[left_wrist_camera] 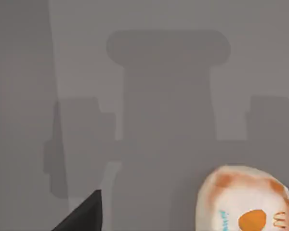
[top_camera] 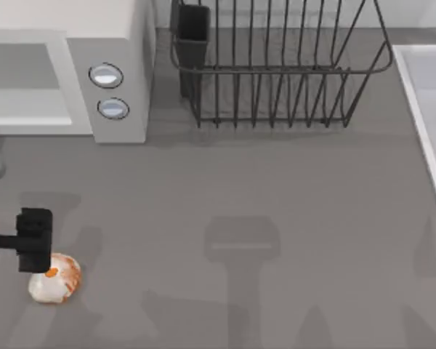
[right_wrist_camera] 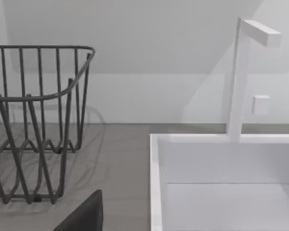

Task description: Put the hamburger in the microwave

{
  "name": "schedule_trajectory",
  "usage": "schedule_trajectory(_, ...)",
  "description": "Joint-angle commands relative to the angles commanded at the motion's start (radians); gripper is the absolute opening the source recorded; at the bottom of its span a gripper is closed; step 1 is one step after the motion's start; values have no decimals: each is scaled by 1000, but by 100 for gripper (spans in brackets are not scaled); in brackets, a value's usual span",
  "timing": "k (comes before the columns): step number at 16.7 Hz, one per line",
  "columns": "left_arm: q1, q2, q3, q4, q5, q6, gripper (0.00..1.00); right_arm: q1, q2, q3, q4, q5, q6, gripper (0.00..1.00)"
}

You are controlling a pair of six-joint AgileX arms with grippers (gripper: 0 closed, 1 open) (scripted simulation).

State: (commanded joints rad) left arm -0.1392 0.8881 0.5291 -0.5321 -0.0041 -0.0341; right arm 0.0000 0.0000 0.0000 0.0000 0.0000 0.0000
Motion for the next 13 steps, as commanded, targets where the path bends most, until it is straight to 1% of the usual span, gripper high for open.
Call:
schedule_trajectory(4,-57,335,197,-209,1,-12,100,0,0,0,0,0,0,100)
schedule_trajectory(7,-89,536,322,-326,2,-21,100,0,0,0,0,0,0,100)
schedule_trajectory(10,-109,655,405,-397,4,-28,100,0,0,0,0,0,0,100)
schedule_trajectory(13,-115,694,434,-419,4,-30,100,0,0,0,0,0,0,100)
